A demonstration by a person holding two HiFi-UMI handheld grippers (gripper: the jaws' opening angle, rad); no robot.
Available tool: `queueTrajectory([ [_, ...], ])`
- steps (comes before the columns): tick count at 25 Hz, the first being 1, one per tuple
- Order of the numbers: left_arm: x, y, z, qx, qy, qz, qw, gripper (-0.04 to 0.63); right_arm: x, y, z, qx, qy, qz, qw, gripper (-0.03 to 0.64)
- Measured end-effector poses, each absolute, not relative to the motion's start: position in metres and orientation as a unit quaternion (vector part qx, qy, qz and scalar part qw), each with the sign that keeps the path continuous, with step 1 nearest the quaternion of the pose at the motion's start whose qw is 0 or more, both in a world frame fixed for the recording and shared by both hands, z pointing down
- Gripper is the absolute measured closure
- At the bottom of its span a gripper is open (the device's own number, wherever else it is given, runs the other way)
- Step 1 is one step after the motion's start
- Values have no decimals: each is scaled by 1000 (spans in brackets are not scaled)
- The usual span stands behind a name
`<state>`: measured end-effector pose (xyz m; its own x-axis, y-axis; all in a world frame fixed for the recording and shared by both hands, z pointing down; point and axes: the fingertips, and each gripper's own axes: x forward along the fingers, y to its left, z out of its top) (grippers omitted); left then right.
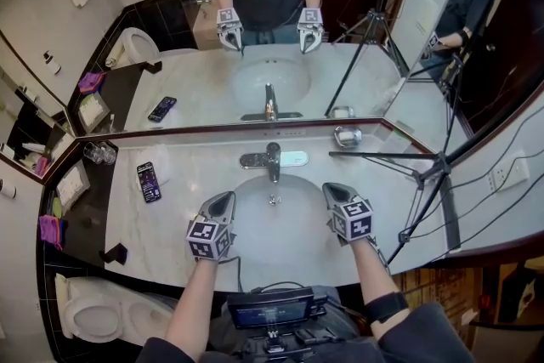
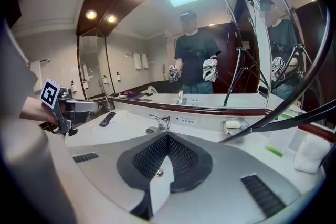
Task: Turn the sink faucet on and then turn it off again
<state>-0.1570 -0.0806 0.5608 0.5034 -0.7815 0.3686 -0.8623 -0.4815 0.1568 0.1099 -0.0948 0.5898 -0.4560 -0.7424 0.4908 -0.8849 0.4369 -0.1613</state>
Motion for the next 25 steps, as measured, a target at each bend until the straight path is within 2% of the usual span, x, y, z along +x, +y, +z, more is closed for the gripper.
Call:
queueTrajectory([
  [11,-145,-93,569,856,-476,150,138,592,106,-100,595,482,-832,207,178,597],
  [14,-134,-102,573,865,-457,170,118,558,105,-101,598,481,-833,207,182,597],
  [17,-113,-110,575,878,-421,212,84,453,107,-100,606,478,-833,201,195,597],
  [25,-80,-144,607,883,-351,312,-7,392,120,-102,621,478,-828,212,203,597],
])
